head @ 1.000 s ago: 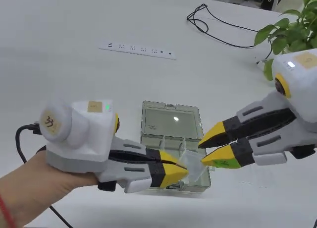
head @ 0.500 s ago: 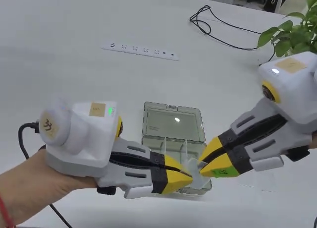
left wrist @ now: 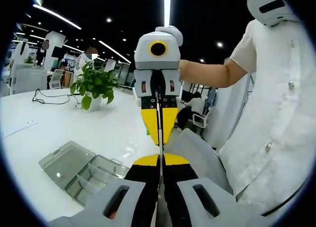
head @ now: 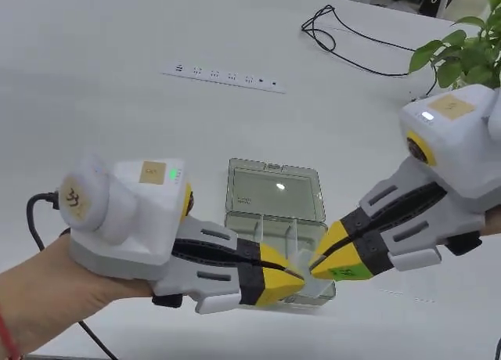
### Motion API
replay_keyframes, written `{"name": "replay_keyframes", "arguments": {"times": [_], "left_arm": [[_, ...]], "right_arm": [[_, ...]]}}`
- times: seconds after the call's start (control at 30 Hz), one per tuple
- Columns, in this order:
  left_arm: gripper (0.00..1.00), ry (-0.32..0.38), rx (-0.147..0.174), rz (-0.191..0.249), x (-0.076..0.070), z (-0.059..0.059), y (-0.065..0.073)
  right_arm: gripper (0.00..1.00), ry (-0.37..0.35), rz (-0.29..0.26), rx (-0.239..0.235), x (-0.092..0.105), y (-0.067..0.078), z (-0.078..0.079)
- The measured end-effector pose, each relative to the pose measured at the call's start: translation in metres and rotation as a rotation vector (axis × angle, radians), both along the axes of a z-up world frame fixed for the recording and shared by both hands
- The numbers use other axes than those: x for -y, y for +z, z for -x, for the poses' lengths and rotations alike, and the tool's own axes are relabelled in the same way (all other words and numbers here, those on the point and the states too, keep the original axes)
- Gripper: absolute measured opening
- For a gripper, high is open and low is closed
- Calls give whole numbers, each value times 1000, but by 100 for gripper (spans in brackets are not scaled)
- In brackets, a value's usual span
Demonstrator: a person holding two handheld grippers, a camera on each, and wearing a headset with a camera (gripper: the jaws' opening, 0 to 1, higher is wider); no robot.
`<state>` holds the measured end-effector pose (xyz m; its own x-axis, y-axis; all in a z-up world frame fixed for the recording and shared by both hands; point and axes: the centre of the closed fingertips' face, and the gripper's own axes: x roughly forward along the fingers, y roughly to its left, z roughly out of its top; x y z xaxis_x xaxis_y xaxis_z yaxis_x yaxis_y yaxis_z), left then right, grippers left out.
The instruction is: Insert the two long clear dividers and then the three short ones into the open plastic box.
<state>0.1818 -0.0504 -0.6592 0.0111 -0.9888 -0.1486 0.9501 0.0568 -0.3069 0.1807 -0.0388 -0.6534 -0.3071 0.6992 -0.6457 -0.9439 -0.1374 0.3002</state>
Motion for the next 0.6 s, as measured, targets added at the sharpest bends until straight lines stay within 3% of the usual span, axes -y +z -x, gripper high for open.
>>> {"name": "replay_keyframes", "arguments": {"times": [0.6], "left_arm": [[0, 43, -15, -8, -6, -1, -4]], "right_arm": [[3, -3, -3, 16, -4, -4, -1]]}}
